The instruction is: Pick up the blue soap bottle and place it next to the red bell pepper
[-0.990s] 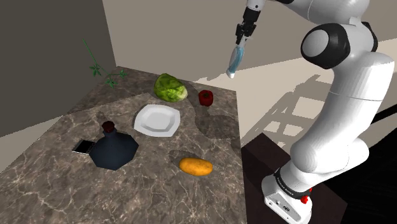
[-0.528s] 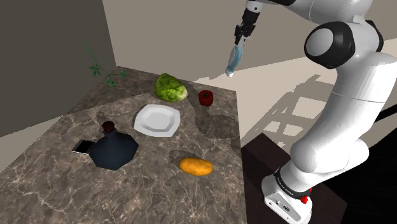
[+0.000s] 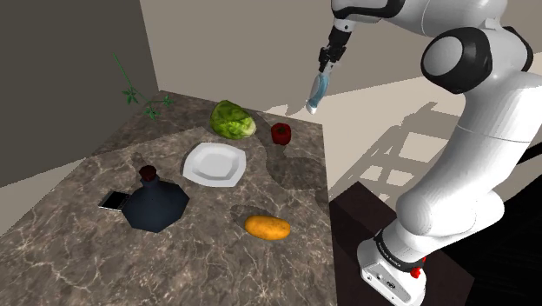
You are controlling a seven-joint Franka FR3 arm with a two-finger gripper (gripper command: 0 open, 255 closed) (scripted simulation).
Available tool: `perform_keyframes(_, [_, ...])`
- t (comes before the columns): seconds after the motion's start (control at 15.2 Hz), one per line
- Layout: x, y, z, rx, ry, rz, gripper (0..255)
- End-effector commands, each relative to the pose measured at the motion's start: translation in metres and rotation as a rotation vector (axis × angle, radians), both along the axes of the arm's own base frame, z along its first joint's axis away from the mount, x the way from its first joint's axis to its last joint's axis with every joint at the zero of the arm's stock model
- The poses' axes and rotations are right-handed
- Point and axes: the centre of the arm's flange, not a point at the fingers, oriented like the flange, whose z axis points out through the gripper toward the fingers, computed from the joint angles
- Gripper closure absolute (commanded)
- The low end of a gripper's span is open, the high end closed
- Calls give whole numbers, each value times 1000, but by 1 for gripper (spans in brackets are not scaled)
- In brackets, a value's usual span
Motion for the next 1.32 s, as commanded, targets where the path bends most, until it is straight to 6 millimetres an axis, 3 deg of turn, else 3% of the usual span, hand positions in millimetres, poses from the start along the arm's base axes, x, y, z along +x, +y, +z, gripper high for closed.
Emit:
perform_keyframes(0.0, [16,-10,-73,41,95,-10,255])
perform_keyframes(0.26, [16,-10,-93,41,95,-10,255])
perform_keyframes(0.73, [16,-10,-93,41,95,-10,255])
perform_keyframes(0.79, [17,-10,-98,41,95,-10,0])
perform_keyframes(0.99, [30,9,-92,40,95,-11,0])
perform_keyframes(1.06, [22,8,-102,40,95,-12,0])
perform_keyframes(1.12, [16,-10,-93,41,95,-10,0])
perform_keyframes(1.25, [16,-11,-67,41,95,-10,0])
